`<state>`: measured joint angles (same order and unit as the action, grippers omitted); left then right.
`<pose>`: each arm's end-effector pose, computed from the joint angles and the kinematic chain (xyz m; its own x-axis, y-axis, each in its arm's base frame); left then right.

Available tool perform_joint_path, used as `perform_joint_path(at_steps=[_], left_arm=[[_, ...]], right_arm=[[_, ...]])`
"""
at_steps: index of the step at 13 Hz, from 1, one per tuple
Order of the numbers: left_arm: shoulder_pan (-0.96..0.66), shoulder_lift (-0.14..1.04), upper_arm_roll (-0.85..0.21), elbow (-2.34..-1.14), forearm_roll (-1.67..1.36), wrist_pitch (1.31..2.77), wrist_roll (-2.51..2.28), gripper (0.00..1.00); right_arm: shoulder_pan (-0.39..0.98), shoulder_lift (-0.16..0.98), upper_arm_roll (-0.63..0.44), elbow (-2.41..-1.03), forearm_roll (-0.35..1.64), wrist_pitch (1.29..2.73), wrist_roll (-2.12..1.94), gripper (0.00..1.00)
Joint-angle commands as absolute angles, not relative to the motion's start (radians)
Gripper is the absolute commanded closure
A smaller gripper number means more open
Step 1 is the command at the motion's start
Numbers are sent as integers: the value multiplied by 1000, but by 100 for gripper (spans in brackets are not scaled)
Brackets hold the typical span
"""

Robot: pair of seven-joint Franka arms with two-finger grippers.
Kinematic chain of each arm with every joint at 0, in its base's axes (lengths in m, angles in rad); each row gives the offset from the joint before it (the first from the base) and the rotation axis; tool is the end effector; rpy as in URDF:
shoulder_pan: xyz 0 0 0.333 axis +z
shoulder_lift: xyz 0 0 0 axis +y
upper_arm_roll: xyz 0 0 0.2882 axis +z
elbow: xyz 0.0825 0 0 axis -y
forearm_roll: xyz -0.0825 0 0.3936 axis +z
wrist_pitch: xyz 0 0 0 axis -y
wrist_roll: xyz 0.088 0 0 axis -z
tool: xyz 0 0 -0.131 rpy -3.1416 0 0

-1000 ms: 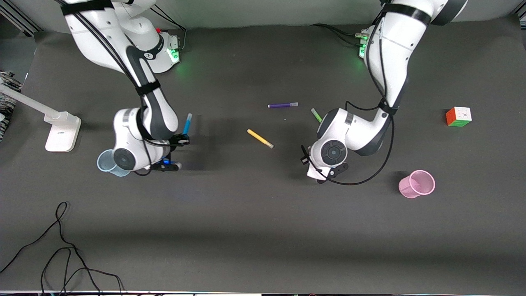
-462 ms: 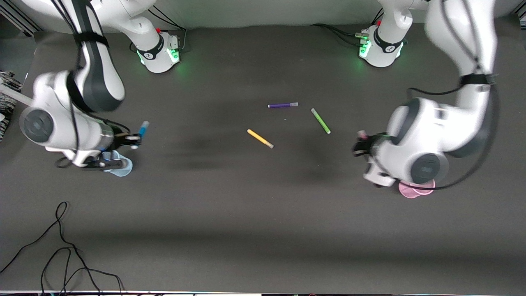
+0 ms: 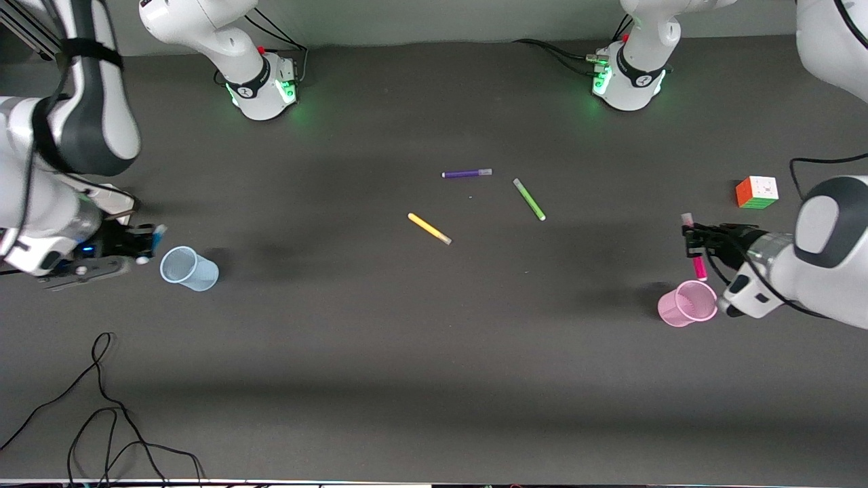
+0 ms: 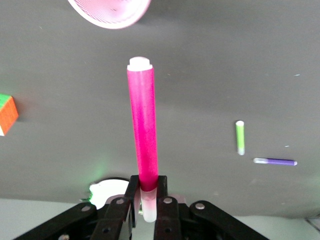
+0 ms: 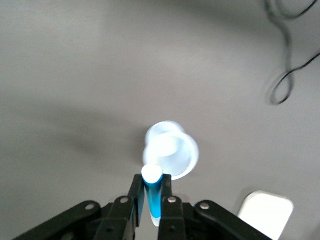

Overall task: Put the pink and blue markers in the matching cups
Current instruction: 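Carry the blue marker to the clear cup while the left gripper carries pink, then lower the blue marker into the clear cup while the left gripper drops pink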

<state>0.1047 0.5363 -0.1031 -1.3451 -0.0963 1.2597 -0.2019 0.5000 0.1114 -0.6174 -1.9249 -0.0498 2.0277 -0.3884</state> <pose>0.6137 -0.0043 0.3420 0.7899 0.1524 -0.5939 0.2076 -0.9779 0.0252 0.5848 -0.0676 0.3878 0.9565 0.2900 -0.0322 0.2917 -0.9507 0.1047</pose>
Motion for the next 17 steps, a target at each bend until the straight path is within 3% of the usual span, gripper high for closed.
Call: perform_joint_path(at_steps=[1,5,12,15,17], left_arm=[[146,622,-114,-1273,-81,1252,-118,97],[190,741,-115,-1203,-89,1272,-118,96],[244,862,-115,-1134,-212,1285,-133,100],[252,870,-115,-1132,-212,1310,-130,87],[252,873,-115,-1135,-212,1327,-130,56]], right_arm=[[509,97,-664,-2018,-40,2213,-523,100],[511,92,-678,-2166,127,2449,-633,100],[509,101,-680,-2232,308,2480,-811,100],[502,106,-681,-2233,310,2482,-833,100],[502,112,-681,-2233,311,2482,-833,91]])
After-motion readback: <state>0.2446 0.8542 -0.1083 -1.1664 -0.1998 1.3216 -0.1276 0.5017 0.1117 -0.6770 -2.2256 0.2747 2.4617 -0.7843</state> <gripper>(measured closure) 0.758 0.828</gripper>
